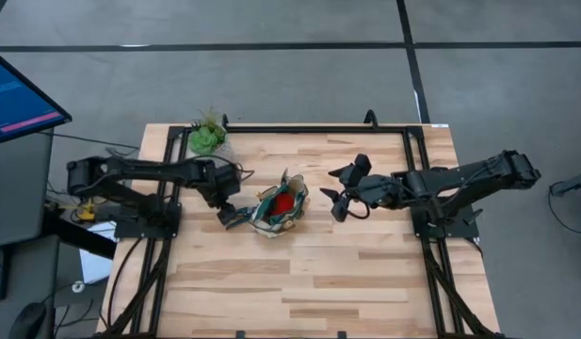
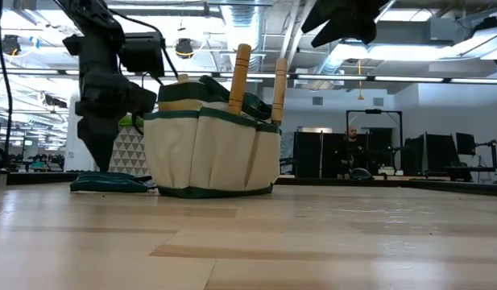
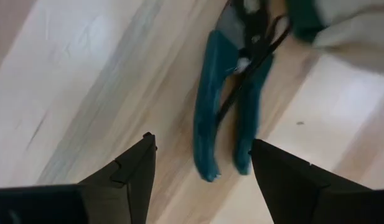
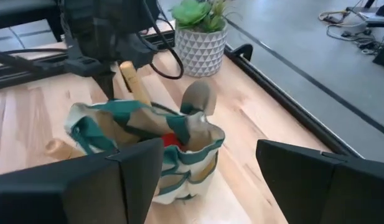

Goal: Pick & Place Garden tools in Gardening bag
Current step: Put the shear scissors into the gardening bag

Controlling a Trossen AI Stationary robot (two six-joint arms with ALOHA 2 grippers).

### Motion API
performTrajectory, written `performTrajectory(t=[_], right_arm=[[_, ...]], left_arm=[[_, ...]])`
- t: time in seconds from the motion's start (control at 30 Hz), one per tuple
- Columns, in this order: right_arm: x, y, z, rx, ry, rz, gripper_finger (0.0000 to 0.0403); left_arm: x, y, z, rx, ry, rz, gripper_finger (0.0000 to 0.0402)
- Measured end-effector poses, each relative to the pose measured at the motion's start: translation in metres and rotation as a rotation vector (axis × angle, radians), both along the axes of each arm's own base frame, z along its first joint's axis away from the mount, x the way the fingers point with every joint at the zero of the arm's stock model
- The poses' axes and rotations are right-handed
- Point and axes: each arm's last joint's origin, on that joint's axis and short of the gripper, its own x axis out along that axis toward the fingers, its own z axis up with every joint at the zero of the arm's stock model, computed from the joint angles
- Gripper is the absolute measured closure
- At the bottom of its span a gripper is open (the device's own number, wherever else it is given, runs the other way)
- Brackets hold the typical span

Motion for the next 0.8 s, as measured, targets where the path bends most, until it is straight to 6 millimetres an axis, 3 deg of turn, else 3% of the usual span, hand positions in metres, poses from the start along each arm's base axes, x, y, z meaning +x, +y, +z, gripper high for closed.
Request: performTrajectory(t=[0.47,0.6,0.8], right_arm=[[-0.001,0.004,-0.002,0.026,0.013,0.017,0.0154],[-0.001,0.004,-0.002,0.026,0.013,0.018,0.0154],[-0.002,0.005,-0.003,0.034,0.025,0.019,0.0154]], left_arm=[[0.012,-0.013,-0.022,0.142,0.119,-0.07,0.0205],[0.015,-0.015,-0.029,0.138,0.136,-0.079,0.0248],[0.018,-0.014,-0.034,0.117,0.155,-0.074,0.0351]])
